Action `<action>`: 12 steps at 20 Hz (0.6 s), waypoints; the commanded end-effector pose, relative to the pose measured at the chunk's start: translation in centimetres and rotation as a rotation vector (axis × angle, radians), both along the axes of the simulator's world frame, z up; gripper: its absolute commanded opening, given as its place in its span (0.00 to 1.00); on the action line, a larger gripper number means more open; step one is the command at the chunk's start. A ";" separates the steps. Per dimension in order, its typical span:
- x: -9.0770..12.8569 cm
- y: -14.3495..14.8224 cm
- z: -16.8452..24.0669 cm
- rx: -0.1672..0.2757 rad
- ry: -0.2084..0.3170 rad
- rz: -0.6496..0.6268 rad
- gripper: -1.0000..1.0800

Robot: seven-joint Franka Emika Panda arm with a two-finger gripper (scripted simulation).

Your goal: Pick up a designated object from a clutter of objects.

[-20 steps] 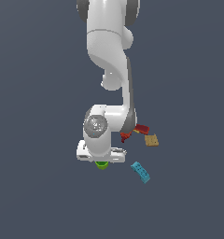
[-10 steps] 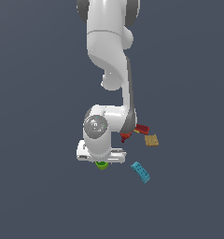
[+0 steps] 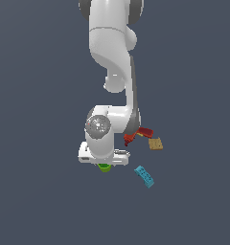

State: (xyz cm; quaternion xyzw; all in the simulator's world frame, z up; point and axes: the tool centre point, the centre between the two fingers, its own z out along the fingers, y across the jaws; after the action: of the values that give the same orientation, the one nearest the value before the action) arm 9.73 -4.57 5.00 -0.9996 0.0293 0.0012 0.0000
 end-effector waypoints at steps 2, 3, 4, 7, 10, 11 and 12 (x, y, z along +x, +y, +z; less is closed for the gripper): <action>-0.5 0.0 1.1 0.000 -0.002 0.000 0.00; -0.8 0.0 1.5 0.000 -0.002 0.000 0.00; -1.0 0.0 2.0 0.000 -0.002 0.000 0.00; -1.9 0.1 3.5 0.000 -0.002 0.000 0.00; -3.1 0.1 5.4 0.000 -0.002 0.000 0.00; -3.5 0.1 6.1 0.000 -0.002 0.000 0.00; -3.9 0.1 6.8 0.000 -0.002 0.000 0.00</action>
State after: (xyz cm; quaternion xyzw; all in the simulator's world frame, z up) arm 6.39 -4.46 10.68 -0.9996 0.0293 0.0012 0.0000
